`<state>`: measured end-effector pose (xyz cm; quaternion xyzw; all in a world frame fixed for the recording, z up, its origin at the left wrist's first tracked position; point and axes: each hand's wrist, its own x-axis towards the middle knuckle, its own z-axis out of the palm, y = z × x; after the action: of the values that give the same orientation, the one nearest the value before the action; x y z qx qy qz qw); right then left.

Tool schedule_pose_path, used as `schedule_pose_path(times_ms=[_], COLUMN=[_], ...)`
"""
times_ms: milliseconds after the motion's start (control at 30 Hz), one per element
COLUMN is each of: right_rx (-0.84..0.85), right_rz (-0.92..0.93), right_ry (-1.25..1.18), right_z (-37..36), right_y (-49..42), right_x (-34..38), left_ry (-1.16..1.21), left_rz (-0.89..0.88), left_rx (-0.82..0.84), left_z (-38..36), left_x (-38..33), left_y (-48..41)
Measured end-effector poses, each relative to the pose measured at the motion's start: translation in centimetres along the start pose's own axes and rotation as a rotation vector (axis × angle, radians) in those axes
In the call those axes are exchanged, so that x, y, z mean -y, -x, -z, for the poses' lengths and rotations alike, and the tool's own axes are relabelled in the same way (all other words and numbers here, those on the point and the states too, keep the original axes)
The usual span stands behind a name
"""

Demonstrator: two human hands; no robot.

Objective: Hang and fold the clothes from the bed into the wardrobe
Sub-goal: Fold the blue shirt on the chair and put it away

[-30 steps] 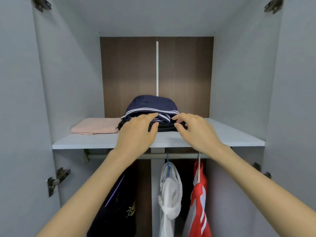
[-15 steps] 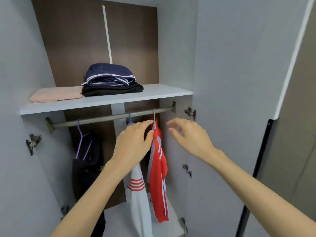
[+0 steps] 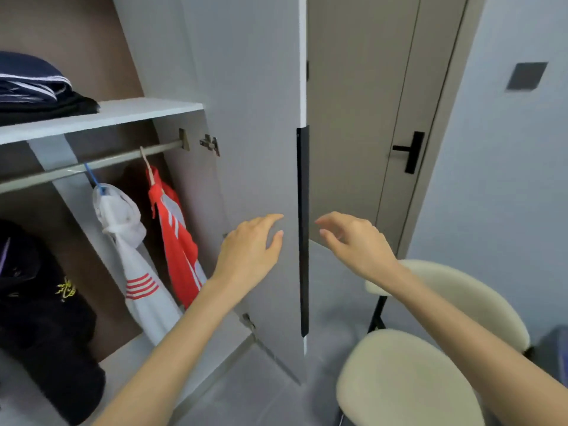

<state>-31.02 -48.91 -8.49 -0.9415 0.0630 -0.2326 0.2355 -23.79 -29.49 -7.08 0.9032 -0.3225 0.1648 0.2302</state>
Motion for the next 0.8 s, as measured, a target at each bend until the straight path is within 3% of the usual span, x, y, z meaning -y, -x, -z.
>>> schedule_pose_path(times_ms=[500,800], right_rx=[0.000,-0.007], right_rz=[-0.526,-0.876], right_ry=[0.106,0.076], right_z=[8.5,11.9], right_y=[20.9,35.9], right_x=[-24.2,-36.5], left_ry=[0.192,0.240], left_rz=[-0.270,-0.375], left_rx=[0.413,0.702], left_z=[-20.7,-33.6], left_x=[-23.6,-38.0], left_y=[2.1,7.8])
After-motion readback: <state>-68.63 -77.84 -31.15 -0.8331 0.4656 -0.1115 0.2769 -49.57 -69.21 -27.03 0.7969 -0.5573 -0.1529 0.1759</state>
